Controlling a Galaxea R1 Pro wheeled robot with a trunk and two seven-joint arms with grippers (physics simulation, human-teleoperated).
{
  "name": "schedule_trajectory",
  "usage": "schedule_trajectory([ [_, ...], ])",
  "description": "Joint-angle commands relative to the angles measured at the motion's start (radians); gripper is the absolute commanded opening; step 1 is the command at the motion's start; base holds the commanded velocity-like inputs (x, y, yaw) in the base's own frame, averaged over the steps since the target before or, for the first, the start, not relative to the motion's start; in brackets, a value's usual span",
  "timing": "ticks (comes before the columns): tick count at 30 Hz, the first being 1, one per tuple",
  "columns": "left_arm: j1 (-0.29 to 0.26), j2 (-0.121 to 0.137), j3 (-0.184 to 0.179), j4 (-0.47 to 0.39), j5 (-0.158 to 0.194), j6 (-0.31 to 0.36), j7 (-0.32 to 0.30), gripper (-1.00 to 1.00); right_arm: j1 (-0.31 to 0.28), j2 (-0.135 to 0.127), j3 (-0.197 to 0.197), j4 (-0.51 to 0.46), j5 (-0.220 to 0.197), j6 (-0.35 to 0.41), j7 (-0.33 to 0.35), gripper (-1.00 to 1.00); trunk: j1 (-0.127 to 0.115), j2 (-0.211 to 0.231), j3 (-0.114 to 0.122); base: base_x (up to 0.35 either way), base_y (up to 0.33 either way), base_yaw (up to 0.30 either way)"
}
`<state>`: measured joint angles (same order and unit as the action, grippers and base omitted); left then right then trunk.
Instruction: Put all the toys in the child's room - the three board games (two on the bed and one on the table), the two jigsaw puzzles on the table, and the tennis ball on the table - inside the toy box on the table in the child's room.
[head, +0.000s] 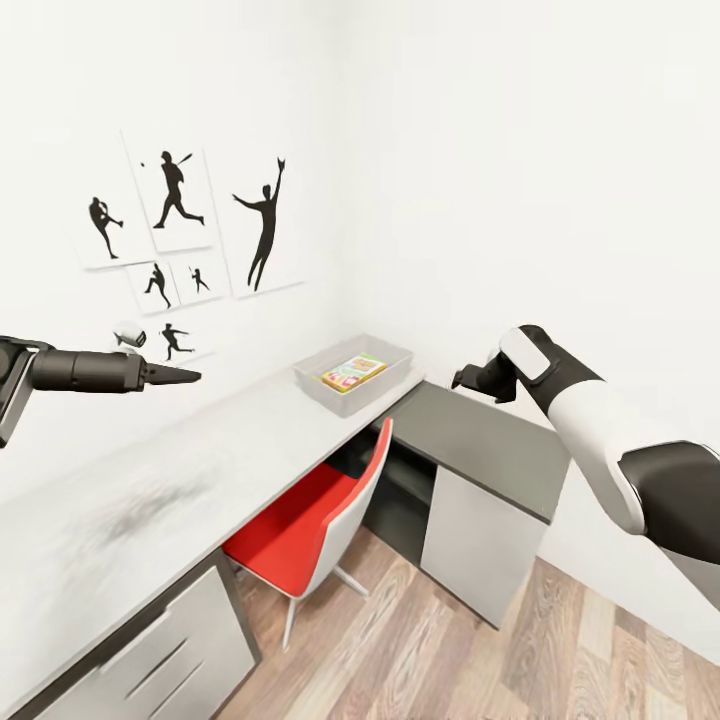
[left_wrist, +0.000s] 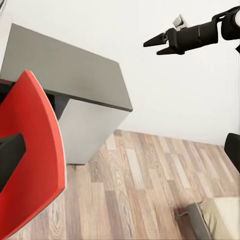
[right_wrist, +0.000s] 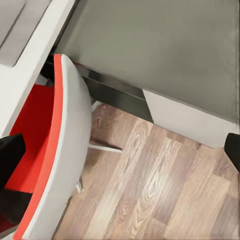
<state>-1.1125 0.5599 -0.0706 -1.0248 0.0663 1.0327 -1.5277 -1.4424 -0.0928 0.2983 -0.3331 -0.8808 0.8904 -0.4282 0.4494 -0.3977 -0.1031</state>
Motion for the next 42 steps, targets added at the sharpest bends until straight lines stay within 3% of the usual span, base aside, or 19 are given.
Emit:
schedule_trajectory([
  [1, -0.001, 0.001, -0.003, 0.000, 0.006, 0.011, 0.000, 1.00, -0.001, -0.001, 0.007, -0.001, -0.010, 0.002, -0.007, 1.00, 0.001, -0.002, -0.001, -0.076, 0.006, -0.253],
  [29, -0.001, 0.000, -0.008, 0.000, 0.005, 0.009, 0.003, 1.00, -0.001, -0.003, 0.007, 0.010, -0.010, 0.001, -0.007, 1.00, 0.001, -0.002, 0.026, -0.209, 0.000, -0.253],
  [35, -0.001, -0.001, -0.008, 0.004, 0.004, 0.009, 0.007, 1.00, 0.011, -0.038, 0.008, 0.024, -0.010, -0.016, -0.007, 1.00, 0.001, -0.002, 0.031, -0.265, 0.000, -0.252],
  [42, 0.000, -0.007, -0.009, 0.005, 0.003, 0.009, 0.011, 1.00, 0.085, -0.050, 0.003, 0.024, -0.010, -0.042, -0.006, 1.00, 0.001, -0.002, 0.038, -0.189, 0.000, -0.253],
])
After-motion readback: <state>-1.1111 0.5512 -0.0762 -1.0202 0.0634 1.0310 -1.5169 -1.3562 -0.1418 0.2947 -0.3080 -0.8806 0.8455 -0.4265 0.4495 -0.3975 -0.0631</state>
